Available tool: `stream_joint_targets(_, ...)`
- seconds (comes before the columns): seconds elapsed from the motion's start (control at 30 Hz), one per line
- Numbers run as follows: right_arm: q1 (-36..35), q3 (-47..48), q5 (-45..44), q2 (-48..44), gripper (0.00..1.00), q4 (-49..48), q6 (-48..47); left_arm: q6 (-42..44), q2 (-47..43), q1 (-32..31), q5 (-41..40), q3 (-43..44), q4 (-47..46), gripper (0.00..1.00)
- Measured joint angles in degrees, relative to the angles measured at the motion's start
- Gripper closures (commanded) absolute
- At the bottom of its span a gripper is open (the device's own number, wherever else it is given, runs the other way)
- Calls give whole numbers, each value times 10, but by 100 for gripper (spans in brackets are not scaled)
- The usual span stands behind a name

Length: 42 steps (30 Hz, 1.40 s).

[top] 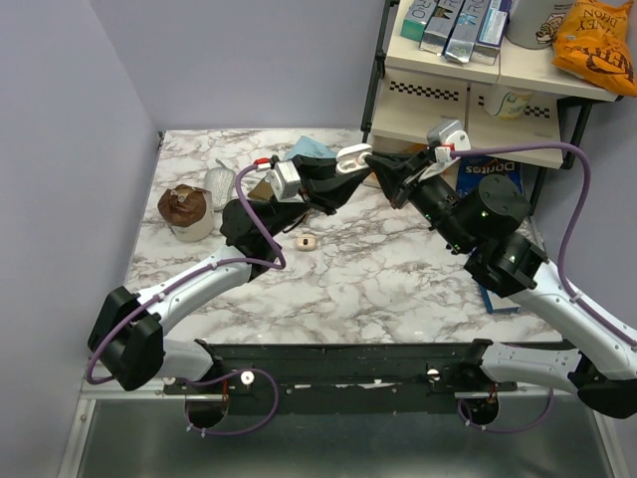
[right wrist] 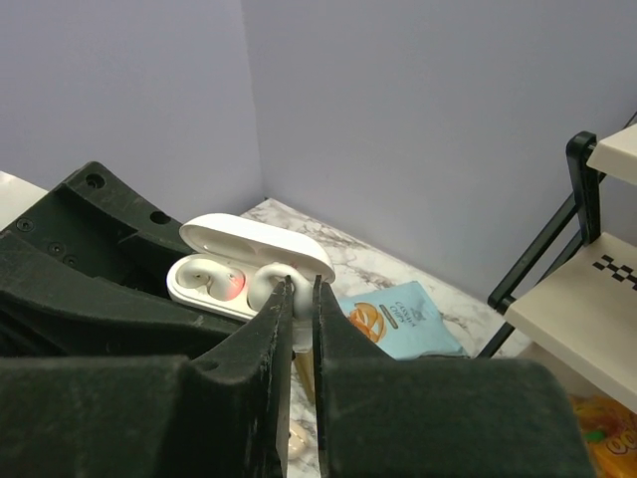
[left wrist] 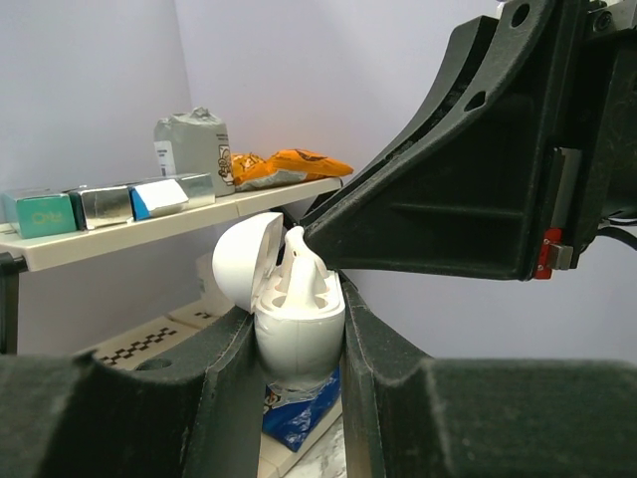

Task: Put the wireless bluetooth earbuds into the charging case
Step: Place the earbud in the charging case, then close the charging case.

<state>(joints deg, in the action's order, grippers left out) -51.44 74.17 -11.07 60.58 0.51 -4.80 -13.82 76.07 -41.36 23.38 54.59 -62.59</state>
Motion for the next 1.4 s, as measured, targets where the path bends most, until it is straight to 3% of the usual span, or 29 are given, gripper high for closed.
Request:
stream_joint_targets(0.27,0,-1,-2,-5,56,0,-3,-5,0,0,0,0,-3,100)
stream_joint_targets(0.47,0,-1,-3,-21,50,5,0,-5,-2,0,-4,-4,-6,100)
stream_joint_targets(0.7,0,-1,-18,-34,49,6,5,-8,-4,0,-1,-8,-10,100)
stream_joint_targets(1.03,0,101,-60,14,49,75,5,-85,-7,0,154,-11,-13,100)
stream_joint_targets(1.4,0,144,-18,59,50,188,14,-70,-38,0,187,-28,31,100)
